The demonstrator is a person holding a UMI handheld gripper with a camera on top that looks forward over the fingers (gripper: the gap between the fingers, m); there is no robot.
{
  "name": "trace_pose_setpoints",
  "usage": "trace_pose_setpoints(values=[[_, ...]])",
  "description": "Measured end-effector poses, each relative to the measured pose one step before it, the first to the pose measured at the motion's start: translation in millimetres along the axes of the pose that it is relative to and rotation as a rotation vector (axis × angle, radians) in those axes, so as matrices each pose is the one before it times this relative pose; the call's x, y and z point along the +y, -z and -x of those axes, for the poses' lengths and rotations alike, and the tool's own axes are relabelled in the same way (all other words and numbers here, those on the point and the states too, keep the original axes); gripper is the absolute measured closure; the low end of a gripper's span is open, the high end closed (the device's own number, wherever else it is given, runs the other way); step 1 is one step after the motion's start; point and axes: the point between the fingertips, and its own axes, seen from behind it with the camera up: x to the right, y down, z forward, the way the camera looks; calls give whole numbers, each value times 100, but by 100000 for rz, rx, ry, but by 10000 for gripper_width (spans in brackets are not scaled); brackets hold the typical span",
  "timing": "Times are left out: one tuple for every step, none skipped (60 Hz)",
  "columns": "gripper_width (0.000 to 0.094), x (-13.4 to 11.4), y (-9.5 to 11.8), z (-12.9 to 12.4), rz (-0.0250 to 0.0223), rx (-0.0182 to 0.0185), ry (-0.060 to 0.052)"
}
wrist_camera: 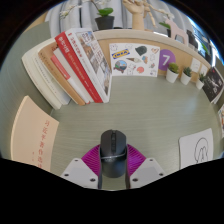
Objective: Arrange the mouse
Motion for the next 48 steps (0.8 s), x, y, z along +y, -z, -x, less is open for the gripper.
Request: trace_pose_setpoints(values=[[625,-446,214,-147,-647,-480,998],[625,-539,303,-209,-1016,-244,836],[624,-596,421,-190,-1295,-268,759],[624,-592,473,-256,-1478,-396,944],[624,-676,497,-326,-1637,-272,877],[624,-671,590,-402,-1679,-102,820],[625,-715,642,-465,-1847,54,949],[625,-773,658,-528,-2065,97,1036],[623,-747,684,-578,-1992,214,855],[625,-697,697,-610,-1830,210,748],[625,-744,702,-610,-1332,207,669],[625,-599,749,-672,-1591,202,835],[624,-612,761,-724,-1522,277,863],[624,-679,779,-799,-1702,472,970],[625,-715,784,-847,-1920,581,979],[625,-714,763,-897,-2036,711,923],[626,-689,739,-923,-1930,808,792],[624,-636,743,-956,-1762,822,746],[625,-603,680,-910,-1724,693,627],[625,-492,616,-861,-2250,692,544],[625,-664,683,-975,-1142,419,642],[625,-568,653,-948,-1668,579,522],[625,-545,633,-955,-1774,581,353],[624,-478,599,-916,-1637,583,152],[624,-412,561,-911,-1526,487,-22],[624,-334,510,-846,-1302,350,-43],[626,-263,472,-847,-1138,293,-9],[626,16,423,-758,-1836,822,-80],[626,-77,354,-933,-761,550,-151],[626,-105,335,-1066,-156,316,-334],[625,103,266,-900,-330,604,-285],[625,213,226,-825,-66,462,-336],[625,323,134,-727,192,389,-340],[626,423,97,-741,451,413,-417],[626,476,29,-724,590,421,-514],[625,521,-32,-686,545,369,-490],[625,603,-73,-661,647,229,-455],[626,724,-139,-588,1059,158,-454],[627,1106,-234,-285,660,872,-305],[627,721,-107,-743,2195,-455,-145],[626,847,-229,-495,1773,183,377],[626,904,-244,-493,1715,229,532],[627,937,-290,-426,1721,236,539],[627,986,-324,-344,1877,114,316],[628,1006,-361,-252,1976,-37,80],[629,964,-375,-140,1914,-316,-89],[627,1018,-508,74,1270,-215,-219],[627,960,-391,-97,1541,-574,-372]])
